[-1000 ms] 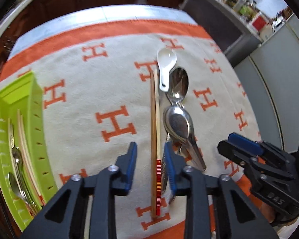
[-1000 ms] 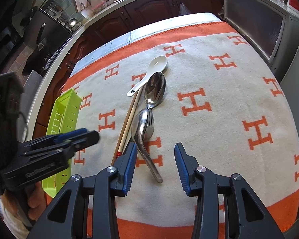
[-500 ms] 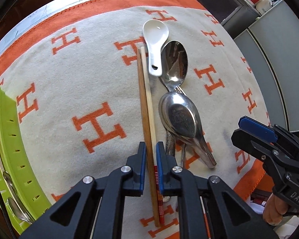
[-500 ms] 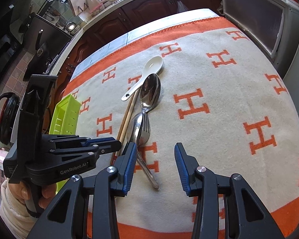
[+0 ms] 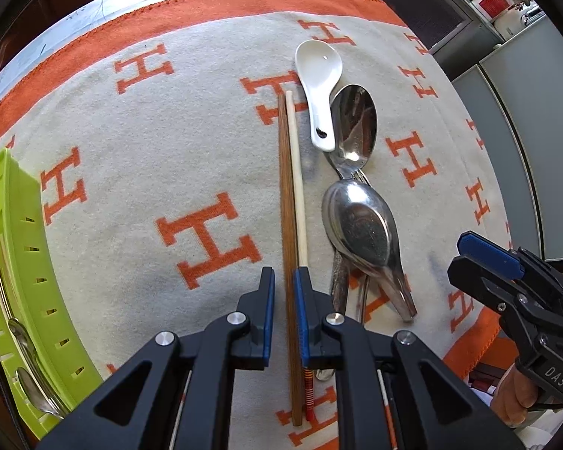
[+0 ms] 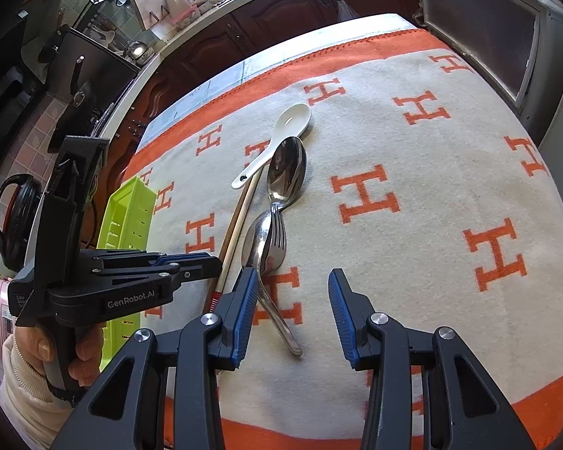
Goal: Organize utensils
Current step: 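Lower the left tool onto the dark wooden chopstick and grasp it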
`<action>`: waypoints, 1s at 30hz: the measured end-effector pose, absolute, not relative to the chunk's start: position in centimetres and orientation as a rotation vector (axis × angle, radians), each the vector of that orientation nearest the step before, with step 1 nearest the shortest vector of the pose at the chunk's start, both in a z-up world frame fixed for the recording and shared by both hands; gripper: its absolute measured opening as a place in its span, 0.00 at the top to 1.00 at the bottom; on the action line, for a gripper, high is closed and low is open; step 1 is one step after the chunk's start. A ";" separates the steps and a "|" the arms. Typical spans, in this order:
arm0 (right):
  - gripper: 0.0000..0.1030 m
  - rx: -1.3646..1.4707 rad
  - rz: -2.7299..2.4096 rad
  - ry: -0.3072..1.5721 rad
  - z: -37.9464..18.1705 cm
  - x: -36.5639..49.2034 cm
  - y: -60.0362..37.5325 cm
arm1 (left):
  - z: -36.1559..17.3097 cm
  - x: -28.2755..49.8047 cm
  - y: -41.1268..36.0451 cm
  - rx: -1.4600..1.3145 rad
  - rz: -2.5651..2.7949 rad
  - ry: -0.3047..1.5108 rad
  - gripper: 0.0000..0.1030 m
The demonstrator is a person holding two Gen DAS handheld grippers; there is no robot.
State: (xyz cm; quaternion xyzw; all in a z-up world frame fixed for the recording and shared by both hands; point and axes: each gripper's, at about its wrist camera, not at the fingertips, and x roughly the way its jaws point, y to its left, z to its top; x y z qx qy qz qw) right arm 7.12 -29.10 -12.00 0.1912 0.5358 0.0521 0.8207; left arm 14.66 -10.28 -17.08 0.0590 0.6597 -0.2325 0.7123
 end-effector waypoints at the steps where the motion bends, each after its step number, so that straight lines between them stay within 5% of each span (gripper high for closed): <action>1: 0.61 0.408 0.111 1.141 -12.0 7.1 -29.1 | -17.2 14.7 -10.4 0.133 -0.514 1.463 0.89; 7: 0.61 0.409 0.119 1.147 -12.1 7.2 -29.0 | -17.2 15.0 -10.7 0.178 -0.477 1.453 0.76; 14: 0.61 0.419 0.118 1.149 -12.1 7.2 -29.0 | -17.2 15.9 -11.0 0.225 -0.455 1.482 0.72; 28: 0.61 0.431 0.121 1.158 -12.5 7.3 -29.2 | -17.8 15.6 -13.4 0.379 -0.411 1.491 0.69; 30: 0.61 0.435 0.122 1.158 -12.6 7.4 -29.3 | -17.7 15.9 -13.2 0.358 -0.400 1.498 0.78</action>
